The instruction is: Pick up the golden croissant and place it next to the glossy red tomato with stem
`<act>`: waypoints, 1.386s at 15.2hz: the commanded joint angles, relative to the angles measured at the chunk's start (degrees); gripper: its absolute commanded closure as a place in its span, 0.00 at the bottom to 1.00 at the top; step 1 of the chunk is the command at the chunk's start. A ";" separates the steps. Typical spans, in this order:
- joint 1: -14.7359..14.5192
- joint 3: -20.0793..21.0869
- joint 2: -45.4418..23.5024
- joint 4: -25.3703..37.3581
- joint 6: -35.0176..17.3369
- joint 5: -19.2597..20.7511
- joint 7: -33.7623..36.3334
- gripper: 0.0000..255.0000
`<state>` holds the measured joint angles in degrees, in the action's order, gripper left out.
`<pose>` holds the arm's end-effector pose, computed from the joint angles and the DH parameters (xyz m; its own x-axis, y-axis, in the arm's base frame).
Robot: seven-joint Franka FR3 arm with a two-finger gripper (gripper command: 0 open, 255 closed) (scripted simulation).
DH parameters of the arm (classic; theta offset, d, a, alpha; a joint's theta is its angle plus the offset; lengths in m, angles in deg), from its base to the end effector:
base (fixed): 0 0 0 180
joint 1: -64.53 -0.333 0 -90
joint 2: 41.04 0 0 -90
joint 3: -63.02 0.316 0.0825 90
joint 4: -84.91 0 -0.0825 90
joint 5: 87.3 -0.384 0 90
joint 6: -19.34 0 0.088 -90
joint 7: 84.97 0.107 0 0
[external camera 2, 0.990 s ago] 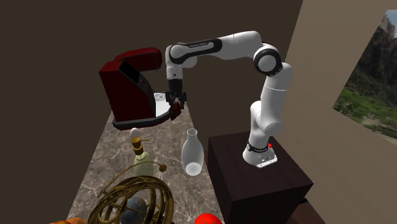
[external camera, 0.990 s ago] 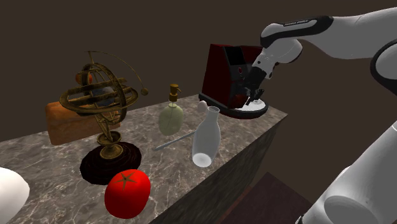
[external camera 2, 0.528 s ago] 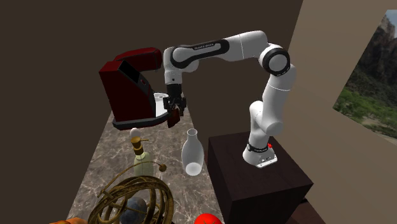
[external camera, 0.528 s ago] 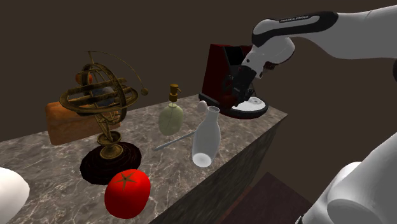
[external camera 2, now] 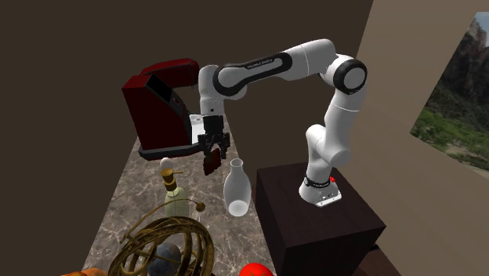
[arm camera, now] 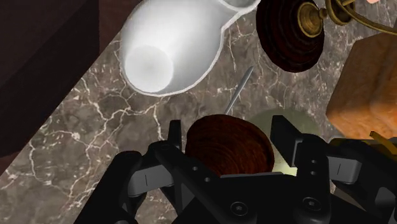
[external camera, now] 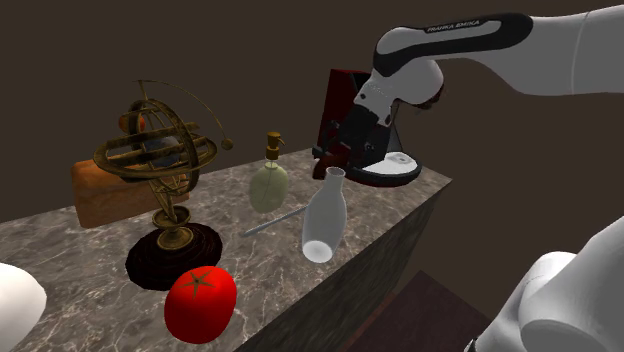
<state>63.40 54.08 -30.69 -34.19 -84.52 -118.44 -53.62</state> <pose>0.4979 -0.0288 0.5106 0.6753 -0.6367 -0.3723 -0.7370 -0.5630 -0.3739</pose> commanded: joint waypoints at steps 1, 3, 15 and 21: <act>-1.28 1.70 -0.29 0.24 -1.52 -0.71 2.38 1.00; -2.58 3.43 -0.58 0.27 -3.22 -1.37 4.62 1.00; -8.77 11.29 -5.50 2.97 -12.15 -3.57 14.66 1.00; -9.00 11.48 -6.67 -0.11 -15.85 -4.83 12.25 1.00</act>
<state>54.45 65.51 -37.14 -33.92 -99.79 -123.06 -41.05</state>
